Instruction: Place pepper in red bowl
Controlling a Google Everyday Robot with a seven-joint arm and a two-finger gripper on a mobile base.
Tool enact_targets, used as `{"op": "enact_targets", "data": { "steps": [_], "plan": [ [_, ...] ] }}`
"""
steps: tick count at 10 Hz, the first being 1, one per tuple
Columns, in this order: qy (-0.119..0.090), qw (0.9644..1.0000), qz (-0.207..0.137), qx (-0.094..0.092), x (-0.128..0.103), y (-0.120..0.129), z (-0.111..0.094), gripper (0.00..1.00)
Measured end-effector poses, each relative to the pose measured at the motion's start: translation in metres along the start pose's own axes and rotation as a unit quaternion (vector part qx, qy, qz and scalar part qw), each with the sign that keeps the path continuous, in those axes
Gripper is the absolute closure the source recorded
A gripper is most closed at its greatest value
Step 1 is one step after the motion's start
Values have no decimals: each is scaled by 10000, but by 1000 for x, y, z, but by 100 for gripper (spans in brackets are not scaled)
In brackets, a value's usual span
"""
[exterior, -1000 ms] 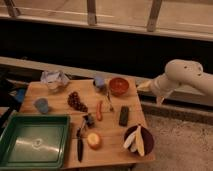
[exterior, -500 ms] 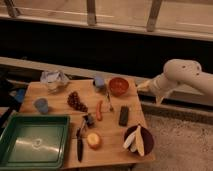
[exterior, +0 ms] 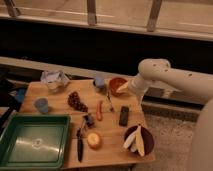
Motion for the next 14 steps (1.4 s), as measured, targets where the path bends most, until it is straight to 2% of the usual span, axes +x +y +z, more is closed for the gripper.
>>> {"op": "enact_targets", "data": {
  "steps": [3, 7, 9, 11, 12, 14],
  "plan": [
    [511, 9976, -440, -128, 25, 46, 42, 20],
    [515, 9977, -438, -107, 25, 44, 41, 20],
    [399, 9982, -437, -87, 21, 44, 33, 20],
    [366, 9980, -505, -110, 19, 55, 31, 20],
    [418, 9964, -711, -187, 21, 82, 44, 20],
    [541, 9949, -810, -266, 24, 93, 58, 20]
  ]
}}
